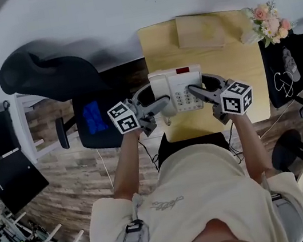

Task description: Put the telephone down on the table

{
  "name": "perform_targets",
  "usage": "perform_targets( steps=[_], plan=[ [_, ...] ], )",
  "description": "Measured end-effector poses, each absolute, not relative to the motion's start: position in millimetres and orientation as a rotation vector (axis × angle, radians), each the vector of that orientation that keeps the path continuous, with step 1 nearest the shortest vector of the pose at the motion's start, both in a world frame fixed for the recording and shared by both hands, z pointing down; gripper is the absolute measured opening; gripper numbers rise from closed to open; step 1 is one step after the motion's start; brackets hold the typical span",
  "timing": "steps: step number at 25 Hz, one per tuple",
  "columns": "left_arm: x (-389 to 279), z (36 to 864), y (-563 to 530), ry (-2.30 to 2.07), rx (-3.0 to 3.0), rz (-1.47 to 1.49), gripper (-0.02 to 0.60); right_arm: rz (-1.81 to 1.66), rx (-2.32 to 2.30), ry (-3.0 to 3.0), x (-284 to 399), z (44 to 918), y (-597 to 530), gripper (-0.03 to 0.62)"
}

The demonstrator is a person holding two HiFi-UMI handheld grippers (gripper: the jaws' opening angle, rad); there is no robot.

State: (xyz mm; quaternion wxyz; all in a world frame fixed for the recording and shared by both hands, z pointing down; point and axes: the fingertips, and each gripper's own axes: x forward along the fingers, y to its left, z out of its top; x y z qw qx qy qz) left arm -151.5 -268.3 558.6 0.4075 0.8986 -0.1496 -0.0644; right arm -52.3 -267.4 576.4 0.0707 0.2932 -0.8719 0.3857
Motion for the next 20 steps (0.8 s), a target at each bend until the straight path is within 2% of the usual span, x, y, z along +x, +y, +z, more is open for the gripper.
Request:
perform_targets(
  steps=[20],
  plan=[
    [-69, 681, -307, -0.298, 2.051, 0.012, 0.376, 1.507, 0.936, -2.453, 27, 704, -292, 0.221]
  ],
)
